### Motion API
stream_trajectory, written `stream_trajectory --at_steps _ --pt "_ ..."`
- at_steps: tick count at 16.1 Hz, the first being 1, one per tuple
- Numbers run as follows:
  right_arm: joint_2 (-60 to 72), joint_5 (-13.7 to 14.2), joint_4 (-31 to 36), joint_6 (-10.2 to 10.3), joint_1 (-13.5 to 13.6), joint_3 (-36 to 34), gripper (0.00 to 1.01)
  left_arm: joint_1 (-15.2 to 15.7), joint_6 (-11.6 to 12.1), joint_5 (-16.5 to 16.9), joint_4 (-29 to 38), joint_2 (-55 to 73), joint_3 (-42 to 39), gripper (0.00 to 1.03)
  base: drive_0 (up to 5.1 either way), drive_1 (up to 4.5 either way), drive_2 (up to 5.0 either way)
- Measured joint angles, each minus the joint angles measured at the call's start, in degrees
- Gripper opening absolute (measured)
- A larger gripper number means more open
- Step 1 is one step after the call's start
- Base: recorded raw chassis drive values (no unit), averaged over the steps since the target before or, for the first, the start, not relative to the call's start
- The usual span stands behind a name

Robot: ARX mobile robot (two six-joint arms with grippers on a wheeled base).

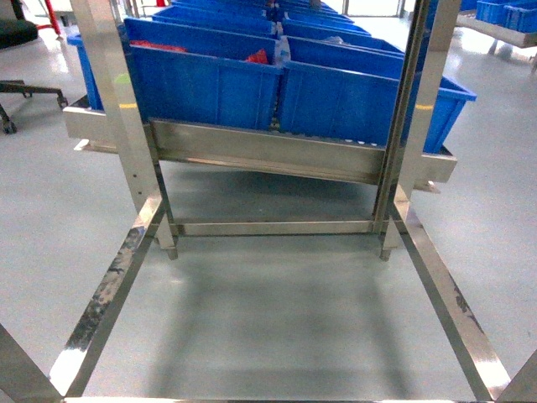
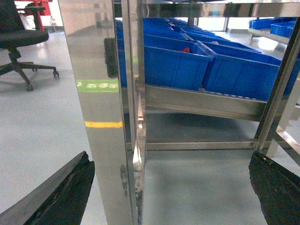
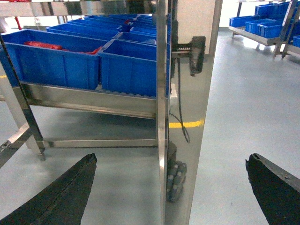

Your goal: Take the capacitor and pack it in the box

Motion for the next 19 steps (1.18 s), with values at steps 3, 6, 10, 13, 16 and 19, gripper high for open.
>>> stream_trajectory --at_steps 3,6,10,13,16,19 --pt "0.0 0.0 0.0 0.0 0.0 0.0 0.98 0.0 0.0 0.0 0.0 0.0 0.0 0.98 0.0 0.00 0.0" --pt "0.0 0.0 0.0 0.0 0.0 0.0 0.98 0.0 0.0 0.0 0.0 0.0 0.0 0.98 0.0 0.00 0.0" --pt "0.0 0.0 0.0 0.0 0.0 0.0 0.98 0.0 0.0 0.0 0.0 0.0 0.0 0.98 0.0 0.00 0.0" --pt "0.0 0.0 0.0 0.0 0.0 0.0 0.98 0.0 0.0 0.0 0.0 0.0 0.0 0.98 0.0 0.00 0.0" --pt "0.0 0.0 0.0 0.0 0.0 0.0 0.98 0.0 0.0 0.0 0.0 0.0 0.0 0.98 0.0 0.00 0.0" --pt "0.0 0.0 0.0 0.0 0.0 0.0 0.98 0.0 0.0 0.0 0.0 0.0 0.0 0.98 0.0 0.00 0.0"
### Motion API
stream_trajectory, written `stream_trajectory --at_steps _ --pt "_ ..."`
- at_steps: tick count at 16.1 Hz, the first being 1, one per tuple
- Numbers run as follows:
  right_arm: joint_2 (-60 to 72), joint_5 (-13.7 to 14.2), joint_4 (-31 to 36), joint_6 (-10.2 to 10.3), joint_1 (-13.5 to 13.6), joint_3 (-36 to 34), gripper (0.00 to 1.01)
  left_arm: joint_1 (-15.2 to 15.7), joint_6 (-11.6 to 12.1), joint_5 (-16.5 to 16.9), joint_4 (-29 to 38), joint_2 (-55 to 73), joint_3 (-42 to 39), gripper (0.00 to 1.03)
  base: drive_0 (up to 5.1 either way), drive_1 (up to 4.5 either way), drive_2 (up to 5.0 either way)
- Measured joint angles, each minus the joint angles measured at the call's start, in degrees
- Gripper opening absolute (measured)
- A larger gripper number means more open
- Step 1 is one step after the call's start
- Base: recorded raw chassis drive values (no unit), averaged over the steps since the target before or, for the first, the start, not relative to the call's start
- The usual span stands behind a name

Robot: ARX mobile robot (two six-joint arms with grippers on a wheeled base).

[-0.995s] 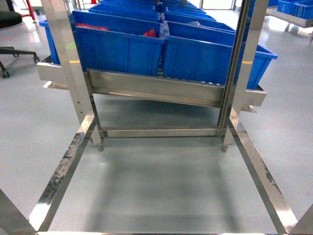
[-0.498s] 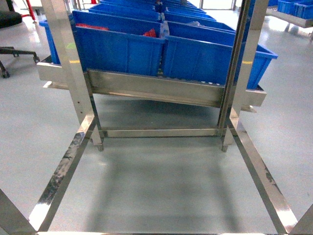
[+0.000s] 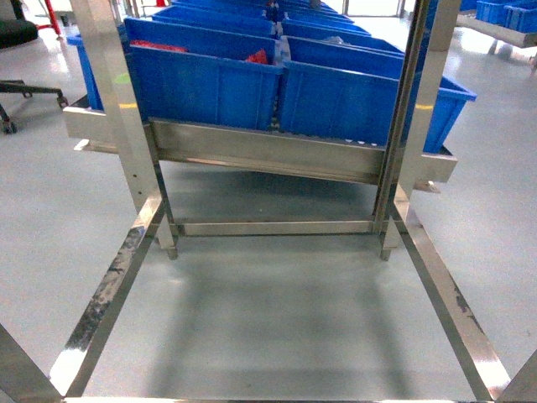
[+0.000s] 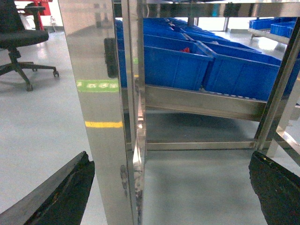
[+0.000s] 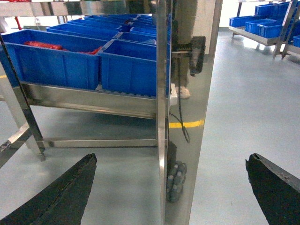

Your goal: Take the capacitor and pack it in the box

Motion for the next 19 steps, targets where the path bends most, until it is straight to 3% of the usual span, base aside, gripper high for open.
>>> stream_trajectory --at_steps 19 --pt "0.0 0.0 -0.1 0.0 0.0 0.0 0.98 0.0 0.0 0.0 -0.1 0.0 0.0 0.98 0.0 0.00 0.0"
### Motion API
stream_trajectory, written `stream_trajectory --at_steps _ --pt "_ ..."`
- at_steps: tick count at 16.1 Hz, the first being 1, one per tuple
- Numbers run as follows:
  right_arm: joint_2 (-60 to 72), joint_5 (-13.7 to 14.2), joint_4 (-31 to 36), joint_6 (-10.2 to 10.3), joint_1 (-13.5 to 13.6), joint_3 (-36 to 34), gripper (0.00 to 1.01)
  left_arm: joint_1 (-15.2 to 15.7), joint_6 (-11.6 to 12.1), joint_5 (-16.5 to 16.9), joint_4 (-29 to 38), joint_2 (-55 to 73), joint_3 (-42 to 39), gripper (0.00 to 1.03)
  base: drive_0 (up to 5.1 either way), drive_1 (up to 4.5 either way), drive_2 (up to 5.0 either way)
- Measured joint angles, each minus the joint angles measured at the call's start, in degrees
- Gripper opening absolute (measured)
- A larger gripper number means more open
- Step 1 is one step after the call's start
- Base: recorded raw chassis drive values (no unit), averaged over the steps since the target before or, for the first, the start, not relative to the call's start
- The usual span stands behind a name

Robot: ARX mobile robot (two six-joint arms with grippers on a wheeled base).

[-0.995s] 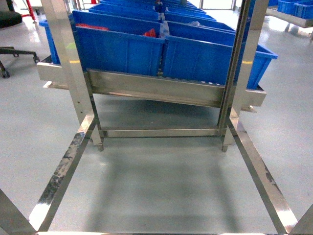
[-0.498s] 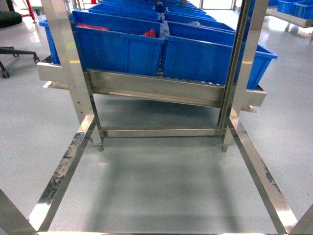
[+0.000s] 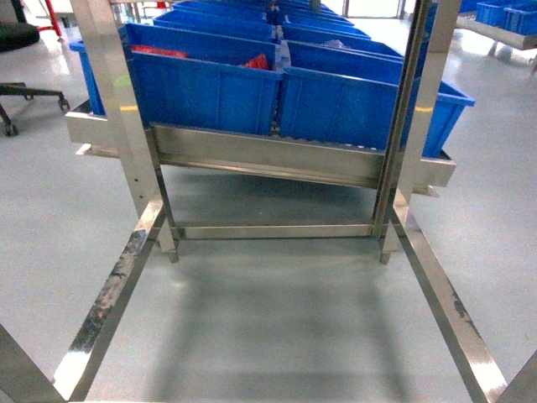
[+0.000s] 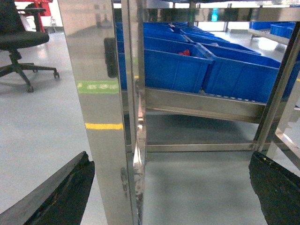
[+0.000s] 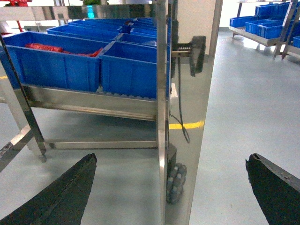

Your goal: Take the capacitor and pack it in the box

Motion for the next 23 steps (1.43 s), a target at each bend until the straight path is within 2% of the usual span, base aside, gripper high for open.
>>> stream_trajectory --at_steps 23 --pt "0.0 0.0 0.1 0.0 0.0 0.0 0.98 0.0 0.0 0.0 0.1 0.0 0.0 0.98 0.0 0.00 0.0"
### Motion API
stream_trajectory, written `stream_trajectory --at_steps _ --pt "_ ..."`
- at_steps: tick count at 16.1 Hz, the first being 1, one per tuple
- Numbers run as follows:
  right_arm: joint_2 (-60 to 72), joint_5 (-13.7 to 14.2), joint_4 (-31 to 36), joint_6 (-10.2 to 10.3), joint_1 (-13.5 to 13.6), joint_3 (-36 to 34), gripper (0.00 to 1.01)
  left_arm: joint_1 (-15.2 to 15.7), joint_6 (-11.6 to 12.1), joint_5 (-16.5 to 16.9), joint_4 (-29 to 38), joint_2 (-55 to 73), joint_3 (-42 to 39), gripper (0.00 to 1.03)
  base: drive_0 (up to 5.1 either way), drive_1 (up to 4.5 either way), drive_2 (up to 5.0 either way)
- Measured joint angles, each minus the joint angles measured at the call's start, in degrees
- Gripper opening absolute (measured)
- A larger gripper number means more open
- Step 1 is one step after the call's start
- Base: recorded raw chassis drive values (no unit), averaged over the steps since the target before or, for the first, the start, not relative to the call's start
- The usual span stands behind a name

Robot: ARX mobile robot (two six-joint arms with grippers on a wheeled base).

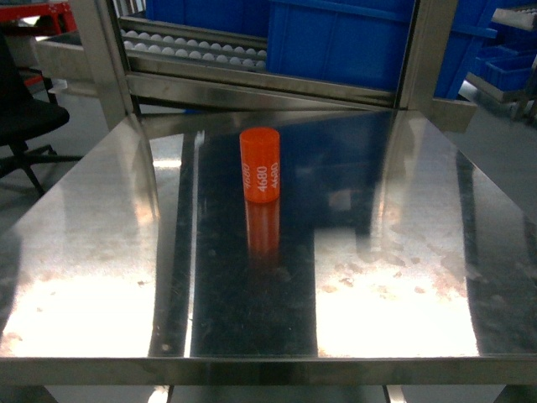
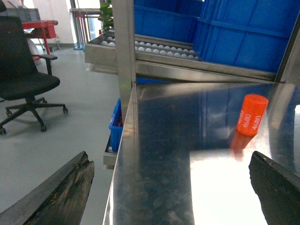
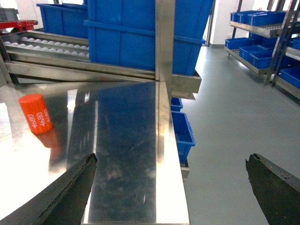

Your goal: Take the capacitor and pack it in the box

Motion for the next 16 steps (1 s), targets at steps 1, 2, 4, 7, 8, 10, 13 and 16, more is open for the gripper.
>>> stream_trajectory --at_steps 1,2,4,7,8,10,13,16 --pt "0.0 0.0 0.2 0.0 0.0 0.0 0.98 0.0 0.0 0.0 0.2 0.0 0.0 0.98 0.0 0.00 0.0" --pt "0.0 0.0 0.3 0.0 0.0 0.0 0.98 0.0 0.0 0.0 0.2 0.0 0.0 0.98 0.0 0.00 0.0" --pt "0.0 0.0 -0.1 0.0 0.0 0.0 0.98 0.0 0.0 0.0 -0.2 0.0 0.0 0.98 0.0 0.00 0.0" --pt "0.0 0.0 0.0 0.0 0.0 0.0 0.98 0.0 0.0 0.0 0.0 0.0 0.0 0.98 0.0 0.00 0.0" --pt "0.0 0.0 0.0 0.0 0.0 0.0 0.98 0.0 0.0 0.0 0.0 0.0 0.0 0.98 0.0 0.00 0.0" --pt "0.0 0.0 0.0 0.0 0.0 0.0 0.98 0.0 0.0 0.0 0.1 0.0 0.0 0.98 0.0 0.00 0.0" --pt "0.0 0.0 0.0 0.0 0.0 0.0 0.98 0.0 0.0 0.0 0.0 0.0 0.0 0.98 0.0 0.00 0.0" --pt "0.0 0.0 0.0 0.0 0.0 0.0 0.98 0.0 0.0 0.0 0.0 0.0 0.0 0.98 0.0 0.00 0.0"
